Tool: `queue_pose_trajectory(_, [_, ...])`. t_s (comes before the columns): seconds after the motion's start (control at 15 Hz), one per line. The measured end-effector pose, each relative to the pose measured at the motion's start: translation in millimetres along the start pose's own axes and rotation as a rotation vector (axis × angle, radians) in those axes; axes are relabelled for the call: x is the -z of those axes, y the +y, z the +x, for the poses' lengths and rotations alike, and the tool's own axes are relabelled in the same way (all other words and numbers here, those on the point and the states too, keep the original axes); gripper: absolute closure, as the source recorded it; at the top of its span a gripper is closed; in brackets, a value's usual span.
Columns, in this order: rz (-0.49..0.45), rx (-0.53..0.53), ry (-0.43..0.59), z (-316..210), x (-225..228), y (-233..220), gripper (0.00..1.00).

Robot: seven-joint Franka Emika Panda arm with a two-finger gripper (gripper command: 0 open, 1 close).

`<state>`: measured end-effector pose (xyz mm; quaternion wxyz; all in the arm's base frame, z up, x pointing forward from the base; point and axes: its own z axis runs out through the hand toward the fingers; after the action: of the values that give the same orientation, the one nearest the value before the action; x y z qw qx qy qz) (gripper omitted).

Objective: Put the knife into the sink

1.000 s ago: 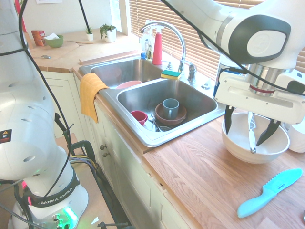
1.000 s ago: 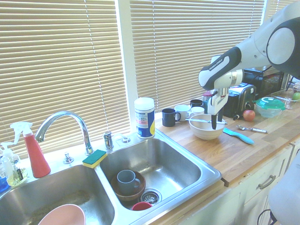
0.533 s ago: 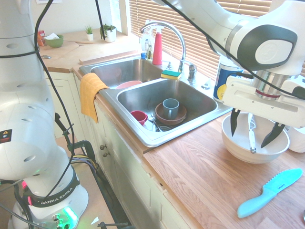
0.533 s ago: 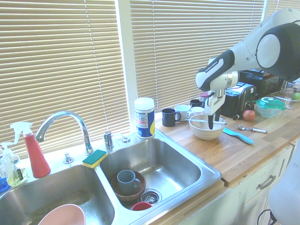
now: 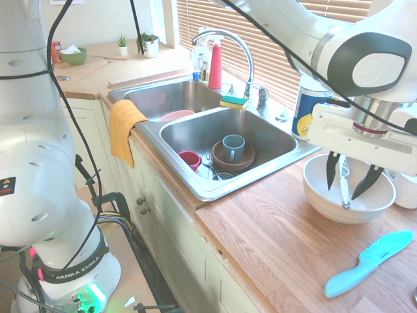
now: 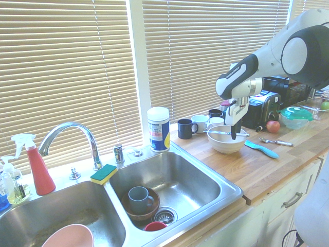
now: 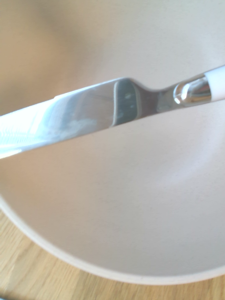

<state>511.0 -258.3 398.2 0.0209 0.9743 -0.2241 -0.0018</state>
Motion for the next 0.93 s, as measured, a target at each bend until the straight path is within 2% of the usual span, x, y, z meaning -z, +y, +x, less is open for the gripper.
queue_pose_trajectory(0.6, [0.000,-0.017,0.001,0,1,6,1.00])
queue_pose_trajectory(0.73, [0.016,-0.062,0.014,-1,8,5,1.00])
queue_pose_trajectory(0.93, [0.047,-0.146,0.056,-11,47,-15,1.00])
